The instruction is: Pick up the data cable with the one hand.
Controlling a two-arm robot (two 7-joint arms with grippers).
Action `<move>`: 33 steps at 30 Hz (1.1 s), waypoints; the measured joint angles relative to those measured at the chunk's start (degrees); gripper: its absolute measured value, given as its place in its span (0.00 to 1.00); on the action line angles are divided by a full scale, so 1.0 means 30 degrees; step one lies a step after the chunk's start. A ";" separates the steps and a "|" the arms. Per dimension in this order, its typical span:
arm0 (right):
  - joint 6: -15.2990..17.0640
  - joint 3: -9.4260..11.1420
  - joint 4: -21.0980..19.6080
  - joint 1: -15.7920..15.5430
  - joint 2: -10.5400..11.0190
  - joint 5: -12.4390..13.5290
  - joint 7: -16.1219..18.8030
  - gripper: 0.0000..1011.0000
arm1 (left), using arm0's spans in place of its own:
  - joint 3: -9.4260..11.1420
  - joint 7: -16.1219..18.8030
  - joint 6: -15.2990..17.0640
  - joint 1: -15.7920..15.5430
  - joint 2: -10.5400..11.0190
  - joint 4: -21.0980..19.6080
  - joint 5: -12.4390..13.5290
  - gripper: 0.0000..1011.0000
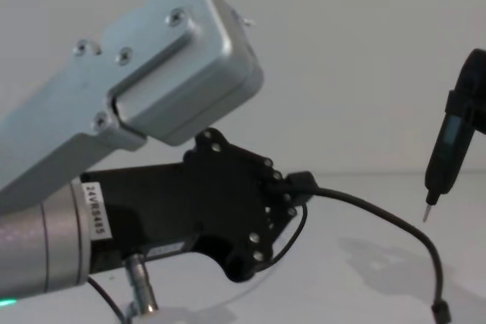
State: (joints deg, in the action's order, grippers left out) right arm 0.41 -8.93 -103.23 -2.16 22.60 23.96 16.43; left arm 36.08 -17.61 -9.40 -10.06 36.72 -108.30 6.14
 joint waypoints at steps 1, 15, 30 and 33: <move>0.0039 0.0015 0.0012 0.0006 -0.0014 0.0027 0.0000 0.28 | -0.0059 0.0132 -0.0046 0.0063 0.0009 -0.0024 0.0067 0.00; 0.0805 0.0426 0.0107 -0.0005 -0.0284 0.1786 0.0410 0.28 | -0.1643 0.2247 -0.0325 0.0927 -0.0175 -0.0435 0.0355 0.00; 0.3082 0.0928 -0.0071 -0.0177 -0.0141 0.5172 0.1754 0.28 | -0.2864 0.3768 -0.0511 0.1129 -0.1076 -0.0185 0.0170 0.00; 0.3481 0.0987 -0.0173 -0.0299 -0.0065 0.5737 0.2012 0.28 | -0.3024 0.4038 -0.0462 0.1121 -0.1320 -0.0088 0.0158 0.00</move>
State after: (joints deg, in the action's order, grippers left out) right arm 10.85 -5.96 -103.75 -3.05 22.41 41.17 22.47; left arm 27.01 -5.50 -10.79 -6.70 32.76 -108.57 6.61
